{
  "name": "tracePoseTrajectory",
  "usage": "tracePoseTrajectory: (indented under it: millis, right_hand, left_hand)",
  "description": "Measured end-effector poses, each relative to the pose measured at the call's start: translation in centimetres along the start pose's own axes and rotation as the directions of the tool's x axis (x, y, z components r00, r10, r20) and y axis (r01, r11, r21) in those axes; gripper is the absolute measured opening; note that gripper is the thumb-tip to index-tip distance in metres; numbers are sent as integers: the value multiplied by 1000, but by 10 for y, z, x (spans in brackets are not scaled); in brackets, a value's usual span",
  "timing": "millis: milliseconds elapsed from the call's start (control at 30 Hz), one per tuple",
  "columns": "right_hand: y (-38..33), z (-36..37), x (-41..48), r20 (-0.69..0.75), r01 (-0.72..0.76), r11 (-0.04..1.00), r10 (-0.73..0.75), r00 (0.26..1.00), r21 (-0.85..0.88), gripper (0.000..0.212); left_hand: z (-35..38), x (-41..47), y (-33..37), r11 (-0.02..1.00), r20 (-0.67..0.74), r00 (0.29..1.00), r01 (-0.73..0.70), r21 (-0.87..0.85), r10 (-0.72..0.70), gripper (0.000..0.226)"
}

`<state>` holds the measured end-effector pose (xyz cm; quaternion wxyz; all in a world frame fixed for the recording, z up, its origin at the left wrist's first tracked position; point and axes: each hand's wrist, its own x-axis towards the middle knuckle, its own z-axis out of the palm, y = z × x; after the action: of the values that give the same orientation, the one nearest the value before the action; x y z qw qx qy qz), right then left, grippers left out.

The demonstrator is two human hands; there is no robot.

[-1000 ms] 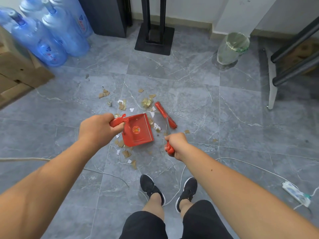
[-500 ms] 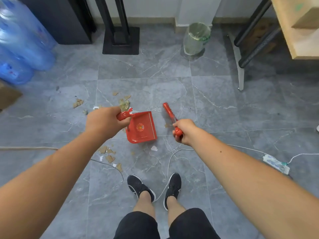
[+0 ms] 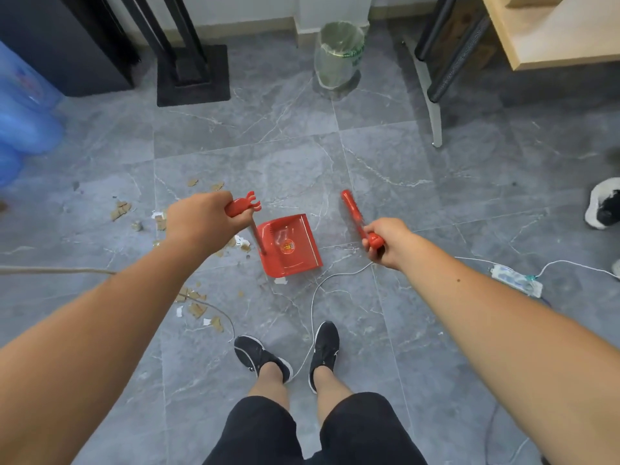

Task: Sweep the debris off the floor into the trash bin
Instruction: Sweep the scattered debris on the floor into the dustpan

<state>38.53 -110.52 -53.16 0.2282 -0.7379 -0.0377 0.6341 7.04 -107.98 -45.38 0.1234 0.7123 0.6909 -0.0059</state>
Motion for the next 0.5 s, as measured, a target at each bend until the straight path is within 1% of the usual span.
tracePoseTrajectory:
  millis: [100,200,300,400,500]
  right_hand:
    - [7,-3,4,-17,-3,999,3,1000,-33,13]
    - [23,10,7,-24,-20,997,18,1000,-78,14]
    - [44,38,5,18,-47,991,50,999,-129,17]
    - [68,73,-3,64,-55,982,68,996,-179,21]
    - [96,110,-14,85,-68,979,86,993,-191,23]
  left_hand:
    - [1,-6,-9,999,-10,1000,23,-22,-23,50]
    - [0,-17,-27,998,-40,998,55,-9,-55,53]
    - [-6,-32,-53,994,-49,993,113,16,-112,57]
    - [-16,-51,-83,982,-70,980,187,30,-184,55]
    - [-24,-70,-117,962,-100,959,270,40,-265,53]
